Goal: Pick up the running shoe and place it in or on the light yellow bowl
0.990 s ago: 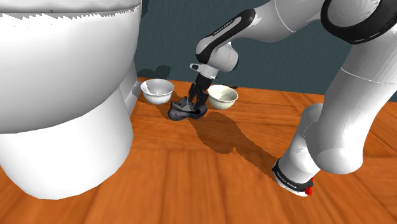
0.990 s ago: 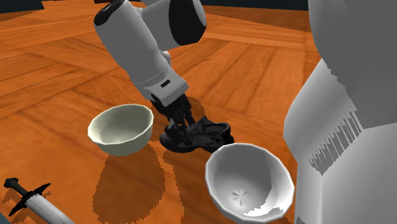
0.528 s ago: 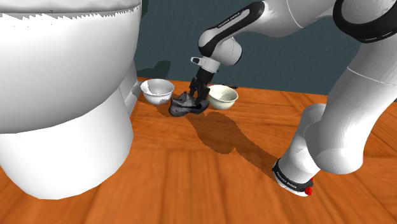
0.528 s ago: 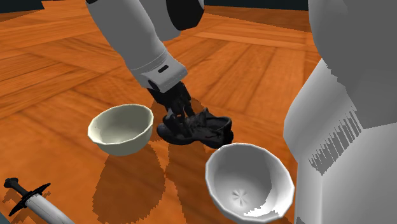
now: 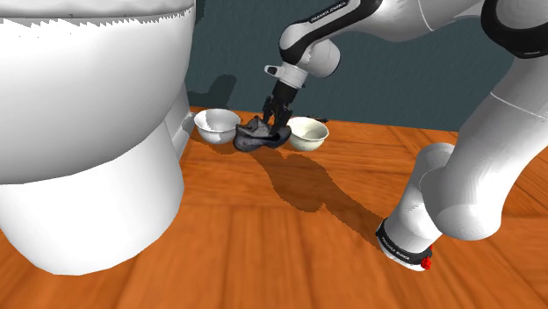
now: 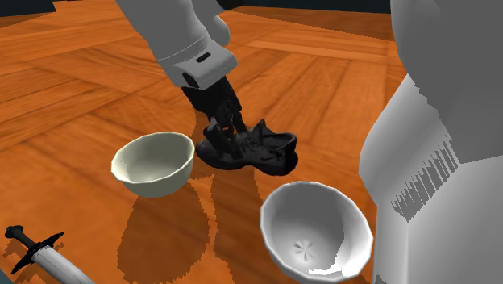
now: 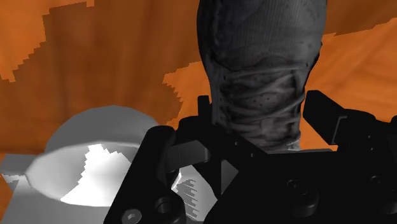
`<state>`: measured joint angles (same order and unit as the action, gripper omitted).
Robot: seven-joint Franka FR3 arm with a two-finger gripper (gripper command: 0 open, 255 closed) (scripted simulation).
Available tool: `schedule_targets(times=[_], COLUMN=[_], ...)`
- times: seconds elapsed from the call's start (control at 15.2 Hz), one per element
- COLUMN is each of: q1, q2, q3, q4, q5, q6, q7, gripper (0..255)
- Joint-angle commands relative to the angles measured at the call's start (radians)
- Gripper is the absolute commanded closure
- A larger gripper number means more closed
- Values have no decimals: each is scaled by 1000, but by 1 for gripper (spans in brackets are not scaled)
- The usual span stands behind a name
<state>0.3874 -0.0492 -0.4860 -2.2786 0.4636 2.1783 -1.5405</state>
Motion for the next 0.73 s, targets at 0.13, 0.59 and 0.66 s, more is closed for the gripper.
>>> schedule_targets(times=[0.13,0.59,0.66], q1=[-2,-7,-7], q2=[-33,-80,-85], q3=[2,7,8], q4=[22,71,79], q5=[-32,-77,-82], q6=[-42,-119,-130], q7=[37,93,100], gripper=[255,255,255])
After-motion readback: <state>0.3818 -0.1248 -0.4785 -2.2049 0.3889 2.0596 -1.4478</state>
